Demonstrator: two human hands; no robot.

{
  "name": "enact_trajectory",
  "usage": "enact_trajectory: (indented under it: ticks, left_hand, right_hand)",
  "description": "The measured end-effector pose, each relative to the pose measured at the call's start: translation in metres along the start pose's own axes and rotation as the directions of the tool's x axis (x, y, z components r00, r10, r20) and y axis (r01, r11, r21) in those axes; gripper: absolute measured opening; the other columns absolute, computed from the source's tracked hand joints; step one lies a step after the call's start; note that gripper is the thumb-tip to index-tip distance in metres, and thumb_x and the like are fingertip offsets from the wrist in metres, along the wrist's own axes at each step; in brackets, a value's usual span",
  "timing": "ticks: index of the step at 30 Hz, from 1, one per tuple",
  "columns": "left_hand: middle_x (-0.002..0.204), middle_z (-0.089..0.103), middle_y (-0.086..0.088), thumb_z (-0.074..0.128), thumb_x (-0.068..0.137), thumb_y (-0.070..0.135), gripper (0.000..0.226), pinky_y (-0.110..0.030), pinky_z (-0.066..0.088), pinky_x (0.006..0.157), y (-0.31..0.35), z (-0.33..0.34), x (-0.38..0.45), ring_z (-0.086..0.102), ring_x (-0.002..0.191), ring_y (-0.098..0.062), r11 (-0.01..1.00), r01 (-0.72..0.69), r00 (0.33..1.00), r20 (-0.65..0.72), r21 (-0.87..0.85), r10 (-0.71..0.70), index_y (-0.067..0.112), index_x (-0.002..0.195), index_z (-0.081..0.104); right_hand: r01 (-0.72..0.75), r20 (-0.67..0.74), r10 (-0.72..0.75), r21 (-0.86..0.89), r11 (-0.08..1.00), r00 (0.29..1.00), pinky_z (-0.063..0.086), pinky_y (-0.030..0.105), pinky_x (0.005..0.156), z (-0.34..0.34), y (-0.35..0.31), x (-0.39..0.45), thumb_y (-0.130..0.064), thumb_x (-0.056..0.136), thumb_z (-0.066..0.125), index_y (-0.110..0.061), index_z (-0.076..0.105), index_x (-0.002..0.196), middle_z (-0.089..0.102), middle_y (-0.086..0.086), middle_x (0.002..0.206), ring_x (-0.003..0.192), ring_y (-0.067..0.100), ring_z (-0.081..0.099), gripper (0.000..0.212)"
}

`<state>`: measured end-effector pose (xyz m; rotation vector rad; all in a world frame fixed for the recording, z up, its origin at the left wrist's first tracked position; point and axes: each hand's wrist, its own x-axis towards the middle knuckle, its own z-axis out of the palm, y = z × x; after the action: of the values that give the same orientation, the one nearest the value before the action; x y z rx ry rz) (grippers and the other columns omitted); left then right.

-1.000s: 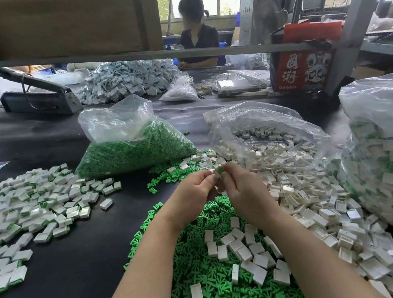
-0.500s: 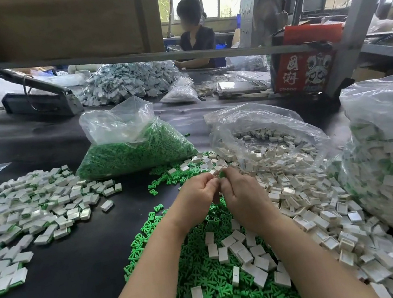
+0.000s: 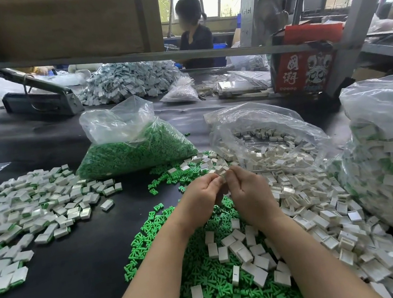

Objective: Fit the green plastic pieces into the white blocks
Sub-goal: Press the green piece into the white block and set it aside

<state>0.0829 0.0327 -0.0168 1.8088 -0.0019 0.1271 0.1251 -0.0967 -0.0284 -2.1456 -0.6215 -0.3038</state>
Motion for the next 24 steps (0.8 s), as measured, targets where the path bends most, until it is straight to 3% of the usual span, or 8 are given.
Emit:
enact_trajectory:
  ticks: [2,5,10,13,16,18,22,24]
  left_hand:
    - [0.088,0.06,-0.014,0.045,0.09,0.033,0.041,-0.056,0.045,0.081,-0.001,0.001,0.0,0.051,0.082,-0.022,1.0,0.005,1.0,-0.003,0.012,-0.005,-0.002,0.101,0.061]
    - [0.089,0.061,-0.011,0.043,0.101,0.023,0.026,-0.054,0.046,0.086,-0.006,0.004,0.003,0.053,0.084,-0.023,1.0,0.012,1.0,-0.019,-0.008,-0.012,0.004,0.099,0.062]
    - [0.095,0.063,-0.011,0.042,0.104,0.015,0.023,-0.053,0.045,0.096,-0.005,0.004,0.004,0.056,0.091,-0.022,1.0,0.019,1.0,-0.012,-0.016,-0.019,0.009,0.099,0.063]
    - [0.097,0.06,-0.015,0.041,0.105,0.015,0.023,-0.054,0.045,0.092,-0.005,-0.001,0.004,0.052,0.09,-0.022,0.999,0.009,1.0,0.022,0.045,-0.01,0.0,0.107,0.06]
    - [0.088,0.054,-0.012,0.042,0.104,0.016,0.022,-0.044,0.04,0.076,-0.003,-0.005,0.003,0.046,0.082,-0.021,0.997,-0.019,0.997,0.072,0.079,0.013,0.003,0.105,0.059]
    - [0.089,0.053,-0.012,0.042,0.104,0.017,0.024,-0.044,0.039,0.075,-0.002,-0.008,0.002,0.044,0.082,-0.02,0.993,-0.024,0.995,0.1,0.112,0.013,0.0,0.108,0.058]
    - [0.097,0.055,-0.013,0.042,0.104,0.016,0.026,-0.058,0.041,0.095,-0.001,-0.008,0.001,0.047,0.09,-0.02,0.996,-0.008,0.992,0.125,0.092,-0.003,-0.002,0.114,0.057]
    - [0.095,0.054,-0.013,0.041,0.104,0.015,0.023,-0.059,0.04,0.096,-0.002,-0.006,0.001,0.047,0.089,-0.021,0.998,0.003,0.994,0.105,0.062,-0.009,0.0,0.111,0.058]
  right_hand:
    - [-0.042,-0.004,0.043,0.077,0.996,0.999,0.043,0.031,0.058,0.002,0.0,0.0,-0.026,0.103,0.043,-0.029,0.053,0.072,0.062,-0.006,0.066,0.062,0.011,0.057,0.033]
    - [-0.072,-0.001,0.073,0.168,0.983,0.997,0.039,0.026,0.053,0.005,-0.001,0.0,-0.022,0.104,0.041,-0.024,0.055,0.071,0.056,-0.007,0.062,0.055,0.005,0.05,0.036]
    - [-0.041,0.014,0.04,0.108,0.993,0.999,0.043,0.033,0.058,0.005,-0.001,0.0,-0.02,0.103,0.039,-0.011,0.061,0.078,0.06,-0.001,0.067,0.062,0.014,0.055,0.035]
    - [-0.023,0.037,0.018,0.123,0.992,0.999,0.04,0.034,0.057,0.003,-0.001,0.0,-0.017,0.102,0.04,-0.015,0.057,0.074,0.056,-0.004,0.063,0.058,0.013,0.051,0.033]
    - [-0.039,0.088,0.017,0.249,0.968,0.996,0.035,0.033,0.055,0.0,0.001,0.002,-0.013,0.102,0.04,-0.02,0.052,0.068,0.049,-0.009,0.058,0.053,0.007,0.042,0.037]
    - [-0.064,0.141,0.019,0.324,0.944,0.99,0.031,0.032,0.054,-0.002,0.002,0.002,-0.011,0.102,0.041,-0.022,0.051,0.066,0.045,-0.011,0.054,0.051,0.005,0.037,0.039]
    - [-0.099,0.225,0.008,0.392,0.915,0.974,0.028,0.031,0.052,-0.006,0.003,0.002,-0.009,0.103,0.04,-0.019,0.051,0.069,0.042,-0.008,0.055,0.05,0.008,0.034,0.037]
    - [-0.075,0.204,0.0,0.364,0.928,0.979,0.03,0.026,0.051,-0.005,0.003,0.002,-0.011,0.103,0.041,-0.021,0.051,0.068,0.044,-0.01,0.053,0.049,0.005,0.036,0.038]
